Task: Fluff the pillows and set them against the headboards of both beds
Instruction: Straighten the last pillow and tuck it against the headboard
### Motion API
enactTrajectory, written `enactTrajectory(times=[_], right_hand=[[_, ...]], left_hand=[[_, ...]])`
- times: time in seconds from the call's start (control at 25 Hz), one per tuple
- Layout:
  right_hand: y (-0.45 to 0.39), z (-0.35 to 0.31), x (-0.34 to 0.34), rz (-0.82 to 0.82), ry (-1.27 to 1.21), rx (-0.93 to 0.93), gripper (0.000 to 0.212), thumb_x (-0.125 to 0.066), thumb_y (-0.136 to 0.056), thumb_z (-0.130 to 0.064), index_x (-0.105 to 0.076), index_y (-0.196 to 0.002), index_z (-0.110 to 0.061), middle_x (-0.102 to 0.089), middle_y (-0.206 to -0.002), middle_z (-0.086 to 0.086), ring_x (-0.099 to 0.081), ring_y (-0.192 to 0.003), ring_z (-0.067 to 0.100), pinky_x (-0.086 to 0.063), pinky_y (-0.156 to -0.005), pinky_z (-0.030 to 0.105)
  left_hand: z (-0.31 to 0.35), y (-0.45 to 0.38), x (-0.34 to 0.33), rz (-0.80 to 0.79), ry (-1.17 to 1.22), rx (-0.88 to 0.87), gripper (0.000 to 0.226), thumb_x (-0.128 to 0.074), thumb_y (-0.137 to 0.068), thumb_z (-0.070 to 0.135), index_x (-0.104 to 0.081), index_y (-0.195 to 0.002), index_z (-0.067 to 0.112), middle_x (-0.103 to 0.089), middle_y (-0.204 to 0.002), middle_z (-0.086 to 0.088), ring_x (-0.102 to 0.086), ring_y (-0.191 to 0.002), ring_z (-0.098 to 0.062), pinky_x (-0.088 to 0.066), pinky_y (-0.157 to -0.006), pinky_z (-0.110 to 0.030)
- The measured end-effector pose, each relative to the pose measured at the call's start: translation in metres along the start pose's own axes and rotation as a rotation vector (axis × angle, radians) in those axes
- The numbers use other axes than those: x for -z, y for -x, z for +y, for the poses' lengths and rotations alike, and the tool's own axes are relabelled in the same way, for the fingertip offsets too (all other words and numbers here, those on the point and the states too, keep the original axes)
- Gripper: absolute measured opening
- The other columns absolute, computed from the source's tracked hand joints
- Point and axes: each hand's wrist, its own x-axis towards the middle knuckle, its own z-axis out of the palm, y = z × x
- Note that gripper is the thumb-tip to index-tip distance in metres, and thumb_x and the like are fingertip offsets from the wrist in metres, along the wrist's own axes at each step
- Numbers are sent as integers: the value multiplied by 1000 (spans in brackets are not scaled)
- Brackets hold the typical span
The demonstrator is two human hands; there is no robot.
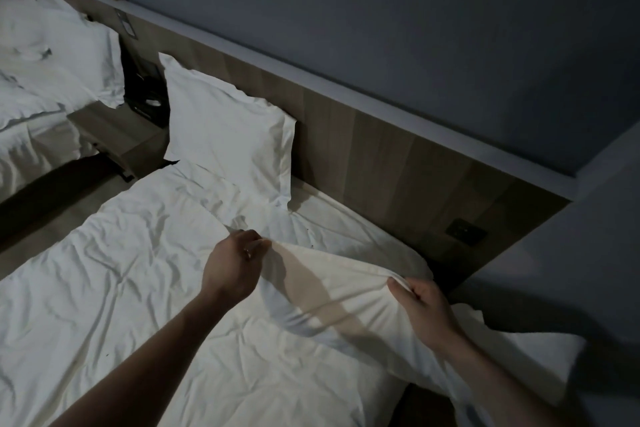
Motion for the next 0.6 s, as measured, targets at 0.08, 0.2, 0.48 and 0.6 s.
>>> enactTrajectory(times=[0.08, 0.2, 0.48, 0.6], right_hand=[[-9, 4, 3, 8, -3, -23, 59, -66, -100, -20, -27, -56, -28, -25, -54, -12, -31, -53, 3, -26, -57, 32], [-17, 3, 7, 50, 52, -9, 58, -66, -100, -22, -25, -60, -27, -23, -53, -12, -29, -51, 1, -24, -55, 30], [-63, 7, 28, 164, 132, -11, 54, -65, -100, -28, -30, -60, -22, -26, -58, -6, -32, -57, 5, -27, -55, 30], [-88, 19, 43, 165, 110, 10, 55, -64, -101, -22, -30, -58, -23, -26, -55, -8, -31, -54, 2, -27, -54, 30]], left_hand=[[4, -12, -5, -19, -9, -20, 24, -62, -98, 32, -64, -76, 22, -65, -80, 4, -63, -77, -27, -51, -66, -37], [7, -28, -11, -28, -22, -86, 24, -61, -99, 32, -68, -79, 19, -65, -83, 0, -64, -80, -28, -52, -69, -38], [43, -85, -37, -31, 8, -131, 26, -58, -100, 36, -69, -87, 16, -67, -91, -4, -63, -86, -32, -52, -72, -39], [63, -117, -57, -34, -8, -162, 24, -59, -99, 35, -70, -87, 17, -68, -92, -5, -65, -86, -33, -51, -70, -38]])
